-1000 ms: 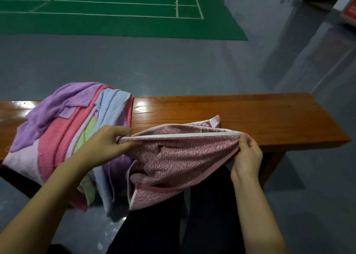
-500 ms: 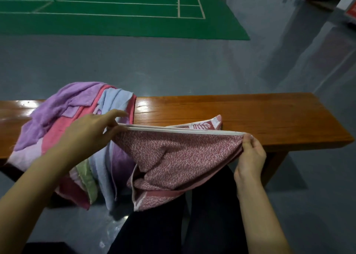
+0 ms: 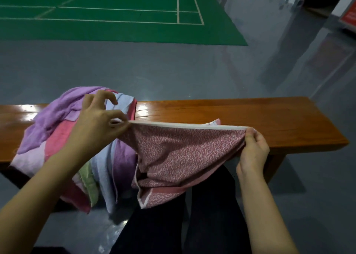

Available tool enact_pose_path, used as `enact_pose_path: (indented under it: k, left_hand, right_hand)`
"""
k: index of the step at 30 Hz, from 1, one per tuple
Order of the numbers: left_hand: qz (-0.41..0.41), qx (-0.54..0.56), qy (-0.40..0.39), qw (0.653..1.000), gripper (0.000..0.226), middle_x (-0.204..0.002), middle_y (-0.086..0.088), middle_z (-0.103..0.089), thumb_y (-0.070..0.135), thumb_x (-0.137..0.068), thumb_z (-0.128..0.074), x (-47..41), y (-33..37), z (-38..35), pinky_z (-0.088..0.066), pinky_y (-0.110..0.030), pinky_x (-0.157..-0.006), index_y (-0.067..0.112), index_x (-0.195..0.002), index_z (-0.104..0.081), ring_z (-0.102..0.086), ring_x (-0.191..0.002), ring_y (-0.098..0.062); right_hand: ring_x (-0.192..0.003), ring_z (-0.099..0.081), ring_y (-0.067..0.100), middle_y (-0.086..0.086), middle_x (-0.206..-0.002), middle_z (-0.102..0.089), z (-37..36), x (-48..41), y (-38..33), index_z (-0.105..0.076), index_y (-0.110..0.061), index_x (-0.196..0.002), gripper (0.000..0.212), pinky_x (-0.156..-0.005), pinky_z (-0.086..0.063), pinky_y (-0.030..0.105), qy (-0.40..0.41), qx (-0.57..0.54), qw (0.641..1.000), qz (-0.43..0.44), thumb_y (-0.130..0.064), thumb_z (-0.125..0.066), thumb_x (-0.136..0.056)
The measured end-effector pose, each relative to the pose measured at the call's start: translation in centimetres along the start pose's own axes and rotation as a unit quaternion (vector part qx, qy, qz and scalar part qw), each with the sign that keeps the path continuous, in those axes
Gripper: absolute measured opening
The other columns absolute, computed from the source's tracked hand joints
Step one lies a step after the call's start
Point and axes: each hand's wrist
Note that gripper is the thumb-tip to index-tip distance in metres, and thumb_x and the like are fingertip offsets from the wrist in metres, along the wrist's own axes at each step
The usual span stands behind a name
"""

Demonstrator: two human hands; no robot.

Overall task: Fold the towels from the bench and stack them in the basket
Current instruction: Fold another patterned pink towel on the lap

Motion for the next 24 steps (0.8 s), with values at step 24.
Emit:
enact_pose_path:
  k: [24]
  left_hand:
    - [0.115, 0.341, 0.222, 0.906, 0.013, -0.067, 0.014, -0.062, 0.018, -0.090, -0.062, -7.1, 1.0, 14.0, -0.041, -0.023, -0.063, 0.024, -0.079, -0.062, -0.048, -0.064, -0.001]
  right_hand:
    - [-0.059, -0.045, -0.007, -0.011, -0.071, -0.054, -5.1, 0.9, -19.3, -0.056, -0.022, -0.074, 0.025, -0.059, -0.039, 0.012, -0.074, -0.028, 0.958, 0.277, -0.023, -0.052, -0.098]
Point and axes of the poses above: each hand's wrist, its own x-axis away from the middle knuckle, its own z-axis out of the back of the hand, y = z × x
